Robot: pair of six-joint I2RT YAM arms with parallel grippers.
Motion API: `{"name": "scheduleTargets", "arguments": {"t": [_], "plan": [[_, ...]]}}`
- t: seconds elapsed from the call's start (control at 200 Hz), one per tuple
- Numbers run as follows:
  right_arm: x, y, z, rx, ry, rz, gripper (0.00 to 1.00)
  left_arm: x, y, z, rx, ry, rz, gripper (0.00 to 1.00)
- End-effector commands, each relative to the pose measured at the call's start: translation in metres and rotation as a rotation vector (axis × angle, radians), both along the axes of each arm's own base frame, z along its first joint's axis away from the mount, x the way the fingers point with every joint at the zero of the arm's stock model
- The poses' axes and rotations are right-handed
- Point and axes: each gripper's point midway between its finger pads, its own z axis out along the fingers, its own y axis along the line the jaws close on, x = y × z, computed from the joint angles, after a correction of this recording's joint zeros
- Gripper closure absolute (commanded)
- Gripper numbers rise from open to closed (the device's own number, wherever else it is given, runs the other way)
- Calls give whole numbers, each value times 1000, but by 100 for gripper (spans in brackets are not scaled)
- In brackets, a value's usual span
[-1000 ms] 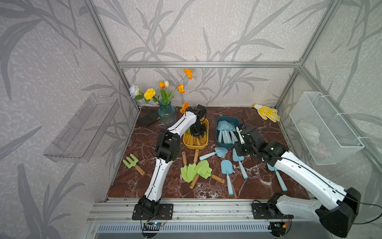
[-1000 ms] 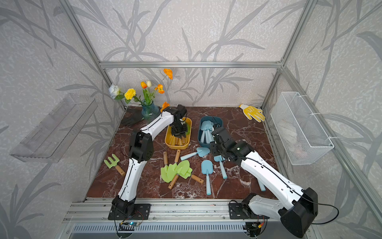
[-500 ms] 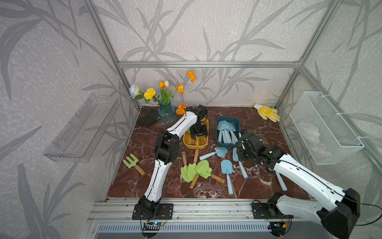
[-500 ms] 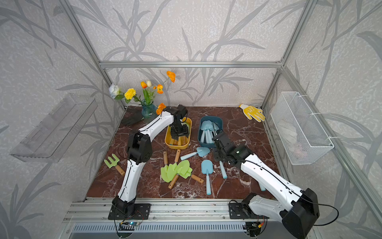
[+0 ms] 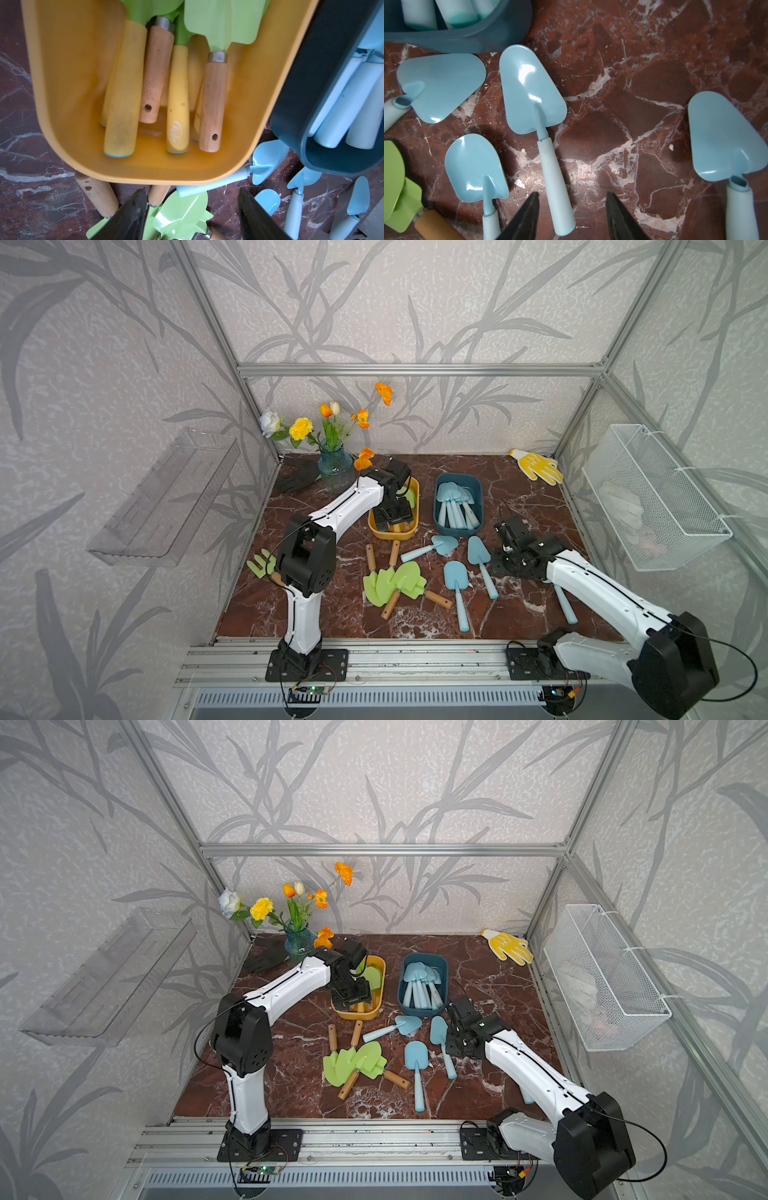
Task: Sort the small shovels by color and place them into the storage box
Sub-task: Place the shovel in the storage box, then move the shovel to the center of the board.
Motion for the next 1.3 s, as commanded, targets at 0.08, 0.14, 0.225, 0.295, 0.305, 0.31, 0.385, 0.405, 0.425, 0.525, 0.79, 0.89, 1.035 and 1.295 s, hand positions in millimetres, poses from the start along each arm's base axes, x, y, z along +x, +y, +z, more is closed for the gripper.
{"name": "scheduleTargets", "arguments": {"t": [0.08, 0.14, 0.225, 0.295, 0.305, 0.31, 0.385, 0.405, 0.425, 0.525, 0.79, 0.89, 1.035, 1.295], "plan": [[-8, -10, -1, 15, 52, -69, 47, 4, -1, 5, -11, -27, 28, 31], [-17, -34, -6, -16, 103, -201, 46, 5, -1, 6, -14, -29, 31, 31], [-36, -77, -13, -62, 180, -424, 46, 4, -1, 5, -17, -28, 31, 31], [-47, -104, -16, -45, 194, -572, 45, 3, -2, 3, -24, -23, 29, 31], [-48, -107, -16, -39, 195, -592, 45, 3, -2, 3, -25, -23, 29, 31], [-49, -108, -16, -36, 194, -600, 44, 2, -2, 3, -25, -22, 29, 31], [-54, -130, -14, -6, 166, -719, 44, 0, -2, 0, -28, -16, 27, 31], [-55, -136, -13, -7, 157, -745, 44, 0, -2, 0, -30, -15, 27, 31], [-56, -142, -12, -8, 153, -771, 44, 0, -2, -1, -30, -12, 26, 31], [-64, -170, -13, -42, 150, -876, 44, -2, -3, -2, -36, -11, 18, 31], [-71, -215, -24, -60, 158, -1048, 46, -9, -2, -5, -45, 2, -2, 31], [-69, -217, -34, -39, 164, -1075, 47, -15, 1, -7, -45, 10, -7, 31], [-64, -205, -52, 37, 225, -1056, 48, -22, 9, -8, -35, 9, -2, 31], [-54, -165, -81, 248, 238, -1030, 52, -23, 23, -3, -22, 2, 17, 31]]}}
